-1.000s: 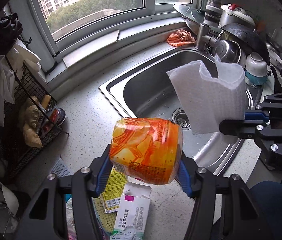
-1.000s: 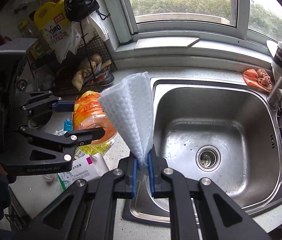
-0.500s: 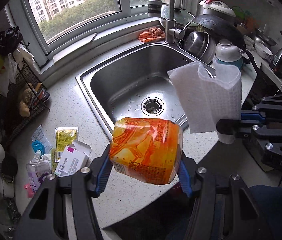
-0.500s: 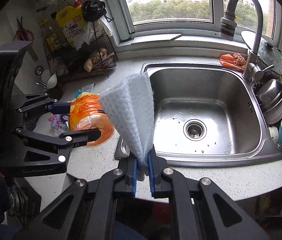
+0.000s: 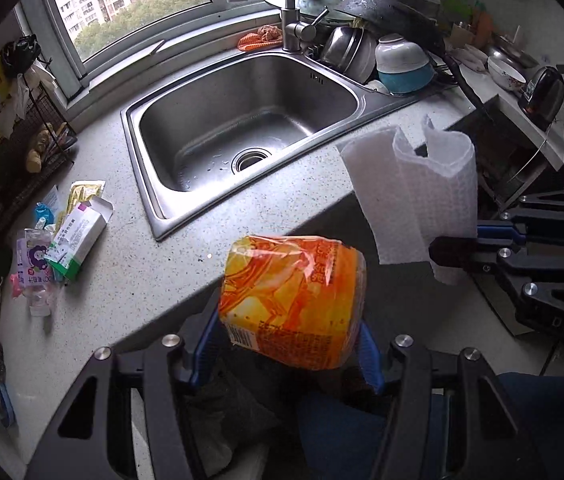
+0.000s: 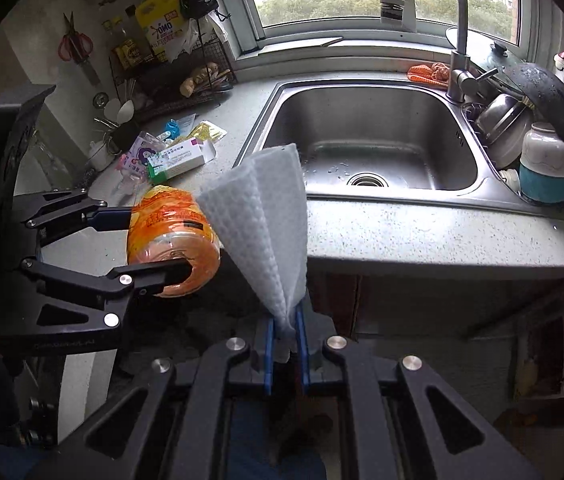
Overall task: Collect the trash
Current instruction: 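Carry the cup and sponge down toward the red bin on the floor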
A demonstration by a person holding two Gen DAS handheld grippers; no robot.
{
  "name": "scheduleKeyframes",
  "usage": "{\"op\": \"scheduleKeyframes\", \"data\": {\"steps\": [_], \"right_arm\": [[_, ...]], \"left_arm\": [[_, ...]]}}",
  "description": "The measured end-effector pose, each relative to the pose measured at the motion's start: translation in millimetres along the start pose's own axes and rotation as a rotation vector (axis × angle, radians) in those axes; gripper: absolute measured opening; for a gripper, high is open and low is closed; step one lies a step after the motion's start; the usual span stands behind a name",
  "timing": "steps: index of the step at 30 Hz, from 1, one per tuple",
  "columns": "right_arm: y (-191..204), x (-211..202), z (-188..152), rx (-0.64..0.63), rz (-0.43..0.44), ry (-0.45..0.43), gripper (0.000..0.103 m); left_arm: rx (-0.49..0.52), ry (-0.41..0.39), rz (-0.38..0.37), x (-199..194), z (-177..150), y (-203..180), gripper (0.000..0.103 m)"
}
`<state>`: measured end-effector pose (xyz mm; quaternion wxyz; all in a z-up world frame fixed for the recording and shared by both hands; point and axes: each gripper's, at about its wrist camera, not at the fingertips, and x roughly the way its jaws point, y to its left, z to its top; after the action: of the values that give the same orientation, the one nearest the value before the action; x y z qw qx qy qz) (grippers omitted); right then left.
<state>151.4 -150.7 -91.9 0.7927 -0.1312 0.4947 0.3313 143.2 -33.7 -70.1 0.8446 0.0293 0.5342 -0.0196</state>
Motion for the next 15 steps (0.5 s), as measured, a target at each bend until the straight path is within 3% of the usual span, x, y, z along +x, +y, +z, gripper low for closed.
{"op": "scheduleKeyframes", "data": {"steps": [8, 15], "right_arm": [[-5, 33, -43, 0.067, 0.044, 0.121, 0.009], [-18, 113, -80, 0.131, 0.066, 0.269, 0.009]], "left_arm": [[-0.018, 0.099, -0.003, 36, -50, -17, 0.056], [-0.085, 0.156, 0.017, 111, -98, -20, 0.056]]}}
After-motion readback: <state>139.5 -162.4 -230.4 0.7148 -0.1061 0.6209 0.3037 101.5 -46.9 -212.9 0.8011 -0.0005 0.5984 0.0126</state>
